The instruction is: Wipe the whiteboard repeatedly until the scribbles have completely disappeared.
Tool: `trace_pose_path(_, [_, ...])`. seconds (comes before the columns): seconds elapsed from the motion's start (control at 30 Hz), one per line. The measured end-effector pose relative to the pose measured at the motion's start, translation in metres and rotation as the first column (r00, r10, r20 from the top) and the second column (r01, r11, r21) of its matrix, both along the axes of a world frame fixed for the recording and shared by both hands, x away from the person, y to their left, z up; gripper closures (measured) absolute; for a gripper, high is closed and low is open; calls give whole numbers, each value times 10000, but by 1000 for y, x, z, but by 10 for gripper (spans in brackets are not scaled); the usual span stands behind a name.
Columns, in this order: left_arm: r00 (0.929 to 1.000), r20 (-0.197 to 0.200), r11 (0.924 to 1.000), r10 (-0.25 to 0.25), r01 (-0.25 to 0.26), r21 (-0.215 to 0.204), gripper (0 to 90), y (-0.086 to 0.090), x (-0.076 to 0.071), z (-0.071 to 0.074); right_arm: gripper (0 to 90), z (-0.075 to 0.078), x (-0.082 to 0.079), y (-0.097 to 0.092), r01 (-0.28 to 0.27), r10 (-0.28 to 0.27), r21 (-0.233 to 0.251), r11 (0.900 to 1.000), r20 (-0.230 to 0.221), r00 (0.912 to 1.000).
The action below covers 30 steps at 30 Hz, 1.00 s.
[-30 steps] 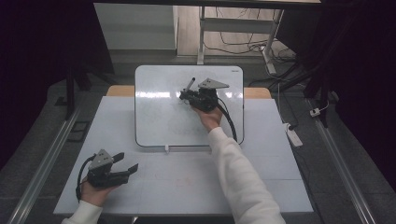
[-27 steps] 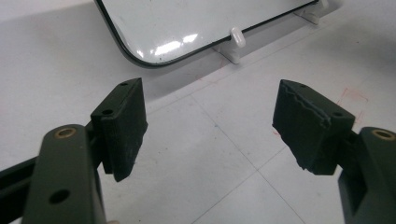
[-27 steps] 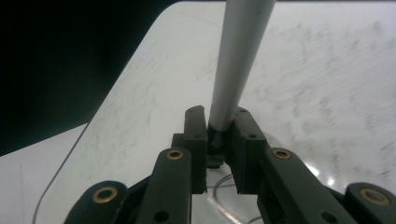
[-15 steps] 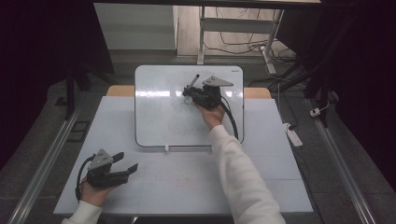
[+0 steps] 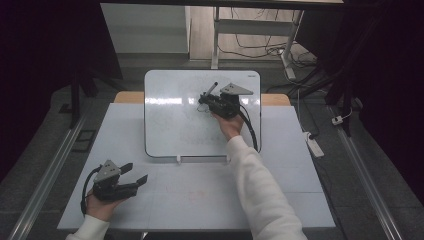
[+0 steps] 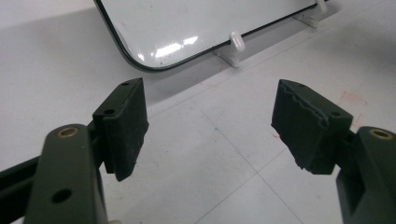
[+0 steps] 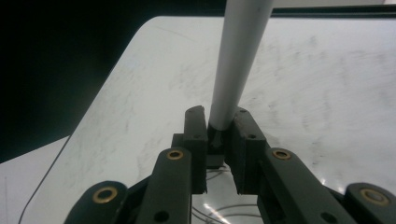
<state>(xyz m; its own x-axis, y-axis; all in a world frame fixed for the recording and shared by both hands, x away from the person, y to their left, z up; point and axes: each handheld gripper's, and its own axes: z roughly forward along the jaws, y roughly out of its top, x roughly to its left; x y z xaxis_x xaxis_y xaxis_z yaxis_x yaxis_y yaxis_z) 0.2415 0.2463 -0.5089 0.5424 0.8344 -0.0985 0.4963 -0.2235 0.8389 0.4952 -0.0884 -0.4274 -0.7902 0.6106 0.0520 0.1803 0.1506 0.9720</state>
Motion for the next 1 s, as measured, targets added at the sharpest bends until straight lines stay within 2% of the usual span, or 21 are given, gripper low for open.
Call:
trace_pose_path(0.03, [10000,-2,10000,10,-10,-18,276,0,0,0,781,0,0,0,0,0,0,10000,0,10000])
trace_pose_path(0.1, [10000,-27,10000,4,-4,-31,277,1,1,0,780,-7,-8,7,-525,523,-334,9981,-66,9986])
trace_pose_path(0.13, [10000,-38,10000,2,-2,-27,277,1,1,0,781,-16,-15,13,-929,925,-508,9944,-108,9957])
trace_pose_path(0.23, [10000,-16,10000,19,-19,21,277,1,0,0,780,-17,-14,10,-998,991,-379,9943,-203,9949])
trace_pose_path(0.33, [10000,10,10000,39,-39,3,278,1,0,0,781,-7,-4,-2,-213,212,6,9998,81,9997])
trace_pose_path(0.4, [10000,8,10000,37,-37,-20,279,1,0,0,781,-2,3,-11,91,-90,480,9988,-8,10000])
trace_pose_path(0.5, [10000,-9,10000,47,-47,-16,279,2,1,0,780,-5,-1,-9,-115,117,289,9995,-54,9999])
trace_pose_path(0.6, [10000,-22,10000,53,-53,1,279,2,1,-1,780,-15,-12,2,-763,761,-223,9968,-94,9971])
trace_pose_path(0.67, [10000,-6,10000,52,-52,-10,279,1,0,-1,781,-14,-10,-1,-785,783,-223,9967,-100,9969])
trace_pose_path(0.73, [10000,14,10000,69,-69,8,280,1,0,0,781,-7,-2,-10,-99,97,143,9998,99,9999])
trace_pose_path(0.77, [10000,25,10000,67,-67,-8,279,1,0,0,781,-3,2,-16,130,-132,426,9990,41,9999])
trace_pose_path(0.8, [10000,32,10000,68,-68,-8,279,1,0,0,781,0,6,-20,242,-241,618,9978,-32,9997])
trace_pose_path(0.87, [10000,29,10000,57,-57,-22,280,2,1,0,781,0,5,-22,293,-293,596,9978,0,9996])
trace_pose_path(1.0, [10000,-15,10000,36,-36,-30,280,2,1,-1,781,-18,-13,-7,-728,726,-46,9973,-280,9970])
